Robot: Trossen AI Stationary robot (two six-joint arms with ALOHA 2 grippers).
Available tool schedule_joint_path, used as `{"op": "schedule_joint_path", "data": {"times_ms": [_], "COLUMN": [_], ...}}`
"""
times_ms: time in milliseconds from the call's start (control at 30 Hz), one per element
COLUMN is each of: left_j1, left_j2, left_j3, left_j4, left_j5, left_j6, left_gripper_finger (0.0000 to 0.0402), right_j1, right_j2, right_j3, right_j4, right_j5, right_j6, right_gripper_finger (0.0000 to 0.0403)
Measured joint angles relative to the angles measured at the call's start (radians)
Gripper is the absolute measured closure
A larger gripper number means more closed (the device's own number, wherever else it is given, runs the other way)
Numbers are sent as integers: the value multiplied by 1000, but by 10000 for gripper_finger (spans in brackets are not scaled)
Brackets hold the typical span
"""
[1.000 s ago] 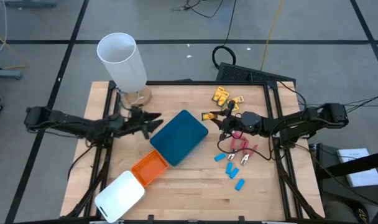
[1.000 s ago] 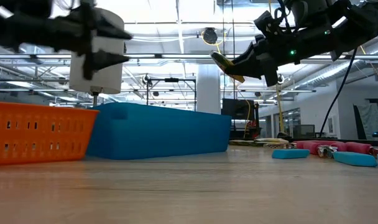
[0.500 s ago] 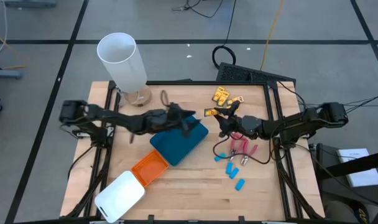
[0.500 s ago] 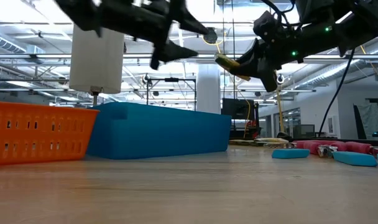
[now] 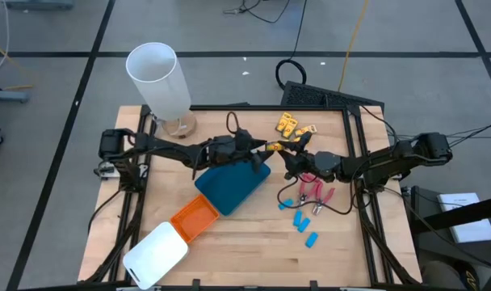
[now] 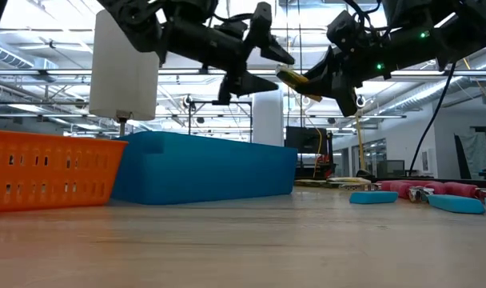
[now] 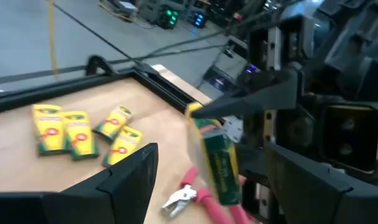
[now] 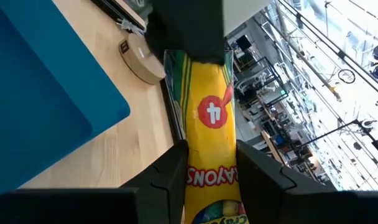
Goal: Pick & Place School Supplies
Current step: Put the yellow crayon box into the white bin
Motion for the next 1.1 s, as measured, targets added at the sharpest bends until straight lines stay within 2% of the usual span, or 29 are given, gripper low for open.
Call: {"op": "schedule_joint_path", "data": {"times_ms": [233,867,967,1100], "left_j1": [11,35,37,38], "left_j2": [74,46,47,46], "left_j3": [63,65,65,65], "left_j4": [-7,-11,-16,-20], "left_j5": [71,104,107,128], "left_j6": [-2,-32,-36,-44], "left_gripper_finger": [105,107,124,174], "right_j1": [-1,-1,-1,-1], "right_j2": [0,0,0,0], "right_j3": [0,0,0,0], "right_j4": [-1,-2,-2,-2], "right_j5": [1,2,2,2], "right_j6": [1,2,2,4], "right_gripper_finger": [289,289,289,289]}}
